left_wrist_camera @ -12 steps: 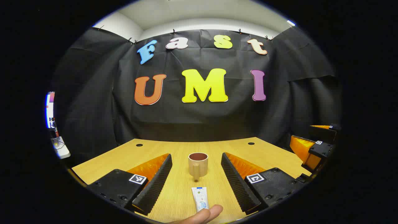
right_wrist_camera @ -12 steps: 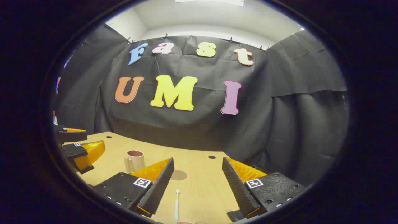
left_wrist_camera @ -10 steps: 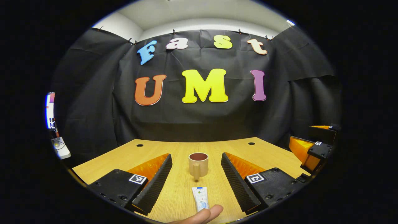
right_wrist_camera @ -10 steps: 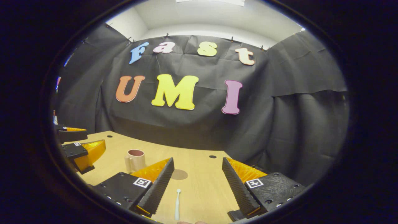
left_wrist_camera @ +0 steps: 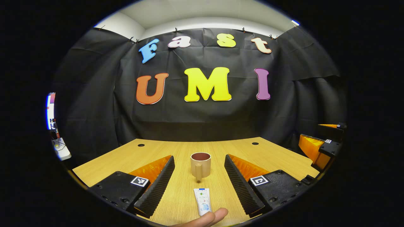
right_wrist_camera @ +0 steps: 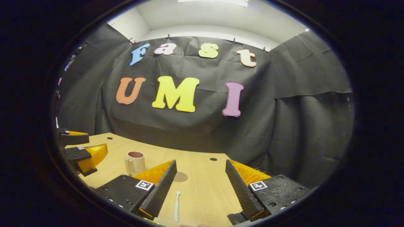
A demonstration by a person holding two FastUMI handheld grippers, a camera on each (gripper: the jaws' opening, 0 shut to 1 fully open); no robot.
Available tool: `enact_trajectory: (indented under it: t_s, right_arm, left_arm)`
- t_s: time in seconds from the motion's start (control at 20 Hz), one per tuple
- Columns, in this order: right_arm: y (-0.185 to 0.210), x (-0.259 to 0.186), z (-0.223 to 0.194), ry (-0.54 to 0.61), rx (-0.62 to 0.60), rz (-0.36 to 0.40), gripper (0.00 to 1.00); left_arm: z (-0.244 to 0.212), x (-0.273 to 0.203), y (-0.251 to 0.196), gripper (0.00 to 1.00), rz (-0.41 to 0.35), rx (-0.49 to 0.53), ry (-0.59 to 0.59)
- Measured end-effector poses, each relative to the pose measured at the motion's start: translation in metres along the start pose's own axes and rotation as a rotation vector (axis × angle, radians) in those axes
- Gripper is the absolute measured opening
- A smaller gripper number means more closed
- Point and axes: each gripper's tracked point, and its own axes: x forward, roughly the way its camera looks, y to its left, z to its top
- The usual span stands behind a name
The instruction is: Put the toothbrush and toothpaste on the desktop into the cup, then pick up the cup and place it on the coaster on the desktop.
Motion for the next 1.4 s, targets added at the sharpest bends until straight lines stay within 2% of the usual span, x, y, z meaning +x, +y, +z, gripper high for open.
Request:
enact_trajectory:
  t_s: [0.35, 0.5, 0.65, 0.75, 0.85, 1.05, 1.35, 1.4]
  right_arm:
    - [0.0, 0.003, -0.006, 0.012, 0.01, 0.01, 0.95]
    - [0.0, 0.005, -0.017, 0.028, 0.012, 0.008, 0.95]
    - [-0.009, 0.005, -0.03, 0.049, 0.016, 0.008, 0.94]
    - [-0.01, 0.007, -0.039, 0.07, 0.028, 0.011, 0.95]
    - [-0.009, 0.009, -0.051, 0.1, 0.031, 0.019, 0.95]
    - [-0.004, 0.013, -0.071, 0.144, 0.012, 0.032, 0.95]
    - [0.0, 0.017, -0.087, 0.185, -0.006, 0.034, 0.94]
    - [0.001, 0.017, -0.089, 0.192, -0.005, 0.033, 0.94]
  left_arm:
    - [-0.014, 0.009, 0.007, 1.0, 0.033, -0.004, 0.032]
    - [-0.043, 0.017, 0.006, 1.0, 0.048, -0.003, 0.122]
    - [-0.084, 0.02, -0.002, 1.0, 0.028, -0.037, 0.249]
    - [-0.115, 0.014, -0.007, 1.0, 0.017, -0.053, 0.356]
    - [-0.135, 0.005, -0.002, 0.98, 0.045, -0.034, 0.409]
    - [-0.172, -0.006, -0.007, 0.96, 0.031, -0.06, 0.542]
    - [-0.191, -0.013, -0.013, 0.88, 0.019, -0.044, 0.629]
    - [-0.19, -0.011, -0.013, 0.83, 0.019, -0.034, 0.623]
